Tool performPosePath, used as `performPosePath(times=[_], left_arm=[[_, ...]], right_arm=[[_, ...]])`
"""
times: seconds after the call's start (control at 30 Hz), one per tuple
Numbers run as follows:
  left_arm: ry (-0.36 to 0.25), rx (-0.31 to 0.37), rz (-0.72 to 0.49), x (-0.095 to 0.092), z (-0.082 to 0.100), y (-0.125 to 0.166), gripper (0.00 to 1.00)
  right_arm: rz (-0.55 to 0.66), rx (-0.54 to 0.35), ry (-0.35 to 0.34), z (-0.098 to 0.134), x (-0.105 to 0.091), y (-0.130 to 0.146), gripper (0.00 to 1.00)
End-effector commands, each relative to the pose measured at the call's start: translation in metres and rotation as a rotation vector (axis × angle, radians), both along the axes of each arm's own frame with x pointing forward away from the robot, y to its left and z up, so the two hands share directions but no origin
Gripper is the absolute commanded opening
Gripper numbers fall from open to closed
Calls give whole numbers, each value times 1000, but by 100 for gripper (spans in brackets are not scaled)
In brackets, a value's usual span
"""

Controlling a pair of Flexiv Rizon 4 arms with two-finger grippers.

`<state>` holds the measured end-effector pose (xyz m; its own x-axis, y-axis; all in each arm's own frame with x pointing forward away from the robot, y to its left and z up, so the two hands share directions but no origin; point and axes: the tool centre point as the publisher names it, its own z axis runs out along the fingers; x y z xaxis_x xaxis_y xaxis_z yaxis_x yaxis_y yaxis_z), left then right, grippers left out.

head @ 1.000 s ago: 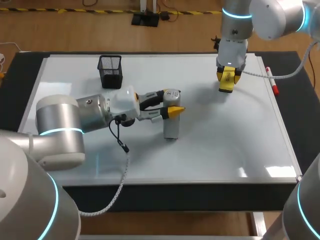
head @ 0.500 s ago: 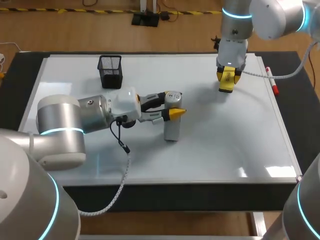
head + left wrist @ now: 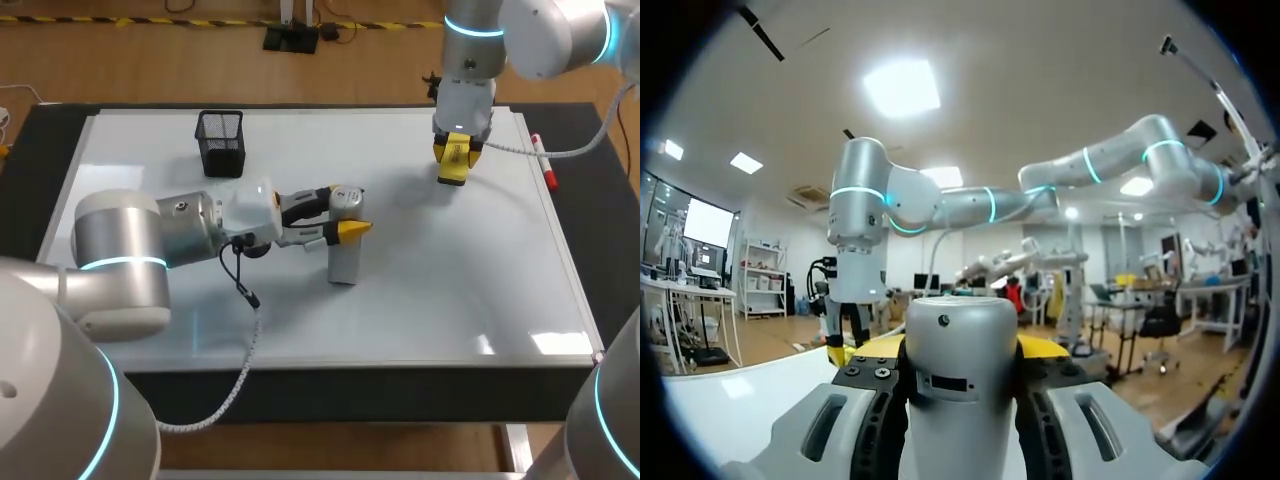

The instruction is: Pick up the inspection probe, press it on each red-marked spot on the whiteboard one by one, put down the probe, pick up the eraser, and wipe off all the red marks.

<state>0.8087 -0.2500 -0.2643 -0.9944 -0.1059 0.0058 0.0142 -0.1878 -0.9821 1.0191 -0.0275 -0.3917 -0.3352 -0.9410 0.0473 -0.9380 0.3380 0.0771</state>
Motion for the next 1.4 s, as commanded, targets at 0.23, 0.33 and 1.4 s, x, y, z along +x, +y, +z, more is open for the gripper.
performPosePath(times=[0.23,0.33,1.4], left_arm=[[-8,53,-14,-1,0,2,0],[-7,63,-18,-2,-1,1,0],[-23,86,-23,-3,15,4,0]], right_arm=[[2,-2,-1,1,0,-1,0],[2,-2,-1,1,0,-1,0],[2,-2,-1,1,0,-1,0]])
